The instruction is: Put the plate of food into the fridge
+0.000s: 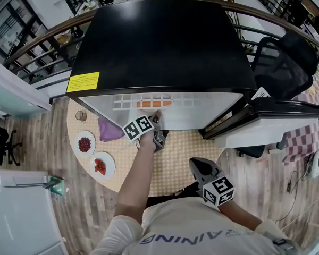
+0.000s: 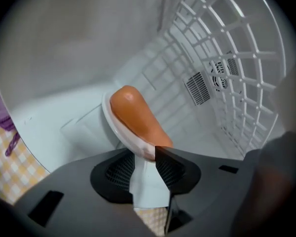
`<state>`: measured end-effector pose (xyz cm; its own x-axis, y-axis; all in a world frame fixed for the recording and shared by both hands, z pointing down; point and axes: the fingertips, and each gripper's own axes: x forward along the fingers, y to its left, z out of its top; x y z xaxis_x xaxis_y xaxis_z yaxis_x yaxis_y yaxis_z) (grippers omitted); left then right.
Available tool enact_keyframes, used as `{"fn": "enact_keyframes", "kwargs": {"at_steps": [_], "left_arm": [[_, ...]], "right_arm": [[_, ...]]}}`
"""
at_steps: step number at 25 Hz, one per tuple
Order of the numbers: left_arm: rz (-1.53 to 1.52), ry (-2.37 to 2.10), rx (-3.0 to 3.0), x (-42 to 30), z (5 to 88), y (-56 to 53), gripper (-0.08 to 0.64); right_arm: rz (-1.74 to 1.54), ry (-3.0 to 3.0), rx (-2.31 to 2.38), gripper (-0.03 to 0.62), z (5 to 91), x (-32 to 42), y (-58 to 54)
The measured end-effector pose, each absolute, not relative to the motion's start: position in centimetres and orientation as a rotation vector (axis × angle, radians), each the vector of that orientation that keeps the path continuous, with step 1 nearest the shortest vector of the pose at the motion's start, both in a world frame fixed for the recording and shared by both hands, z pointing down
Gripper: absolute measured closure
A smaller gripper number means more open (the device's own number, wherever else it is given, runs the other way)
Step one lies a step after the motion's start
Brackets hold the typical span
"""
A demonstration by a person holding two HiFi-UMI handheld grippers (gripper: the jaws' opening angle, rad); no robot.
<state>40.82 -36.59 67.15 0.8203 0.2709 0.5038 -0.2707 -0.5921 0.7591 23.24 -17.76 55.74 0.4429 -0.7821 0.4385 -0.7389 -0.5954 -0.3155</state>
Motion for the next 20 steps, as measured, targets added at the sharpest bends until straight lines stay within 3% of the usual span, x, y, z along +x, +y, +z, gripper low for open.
{"fn": "enact_keyframes", "kwargs": {"at_steps": [4, 12, 17, 20], "left_arm": [[0.859, 0.079, 2.199, 40.8, 66.9, -36.0, 0.399], [1.136, 0.135, 2.334, 39.0, 68.3, -35.2, 0.394], [1.101, 0.090, 2.261, 37.7, 67.8, -36.3, 0.502], [1.082, 0.116, 2.308, 36.5, 66.4, -36.2, 0.511]], "right_arm": [[-0.860, 1.386, -2.595, 0.572, 55.8, 23.1, -17.9], [-0.854, 1.392, -2.595, 0.572, 55.8, 23.1, -17.8], [-0.835, 1.397, -2.593, 0.572, 55.5, 22.8, -18.3], [-0.786, 1.407, -2.600, 0.572, 54.9, 22.8, -18.6]]}}
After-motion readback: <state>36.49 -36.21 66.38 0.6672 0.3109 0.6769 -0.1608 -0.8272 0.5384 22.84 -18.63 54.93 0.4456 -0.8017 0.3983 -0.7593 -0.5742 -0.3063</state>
